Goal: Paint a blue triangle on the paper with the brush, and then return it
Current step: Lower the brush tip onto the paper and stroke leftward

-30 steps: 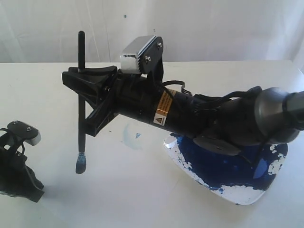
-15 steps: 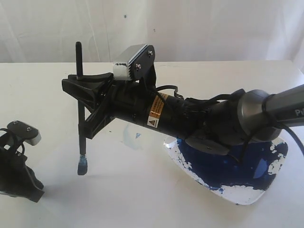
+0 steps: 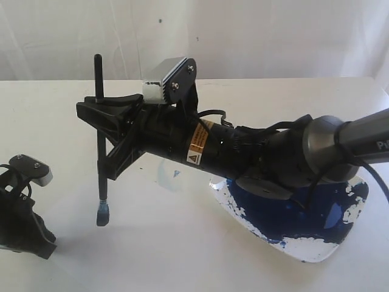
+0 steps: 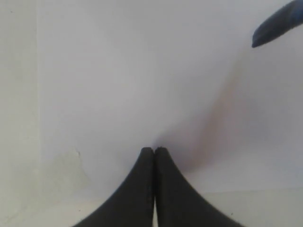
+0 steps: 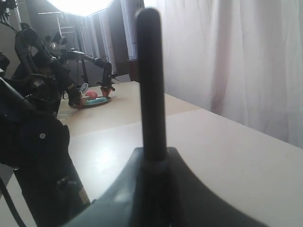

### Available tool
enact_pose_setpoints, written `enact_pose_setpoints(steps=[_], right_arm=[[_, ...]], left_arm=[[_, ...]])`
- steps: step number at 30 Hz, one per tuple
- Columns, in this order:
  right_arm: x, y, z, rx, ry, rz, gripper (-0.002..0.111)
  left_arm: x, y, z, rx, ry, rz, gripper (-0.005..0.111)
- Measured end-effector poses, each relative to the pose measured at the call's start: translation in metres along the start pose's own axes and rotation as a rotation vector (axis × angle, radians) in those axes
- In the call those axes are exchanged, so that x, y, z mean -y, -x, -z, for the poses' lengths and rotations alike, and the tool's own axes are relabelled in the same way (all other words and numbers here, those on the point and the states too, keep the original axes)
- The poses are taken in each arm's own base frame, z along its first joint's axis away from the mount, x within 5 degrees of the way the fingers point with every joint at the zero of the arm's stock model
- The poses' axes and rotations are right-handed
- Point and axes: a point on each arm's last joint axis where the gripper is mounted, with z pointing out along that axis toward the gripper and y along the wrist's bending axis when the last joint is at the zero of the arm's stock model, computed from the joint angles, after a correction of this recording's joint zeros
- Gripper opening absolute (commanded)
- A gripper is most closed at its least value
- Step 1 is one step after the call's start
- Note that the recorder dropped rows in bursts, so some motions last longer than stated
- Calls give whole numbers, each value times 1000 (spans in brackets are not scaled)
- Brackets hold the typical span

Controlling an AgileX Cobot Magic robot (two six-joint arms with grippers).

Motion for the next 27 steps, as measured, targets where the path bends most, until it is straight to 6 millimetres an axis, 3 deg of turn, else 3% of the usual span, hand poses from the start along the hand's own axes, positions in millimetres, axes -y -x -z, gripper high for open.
enact_pose_setpoints(steps=[9,27], right_arm=[[-3,-11,-3,-20,10,-17,0],[6,-10,-1,-15,-43,-13,0]], left_arm=[[0,0,0,0,0,0,0],[0,0,0,0,0,0,0]])
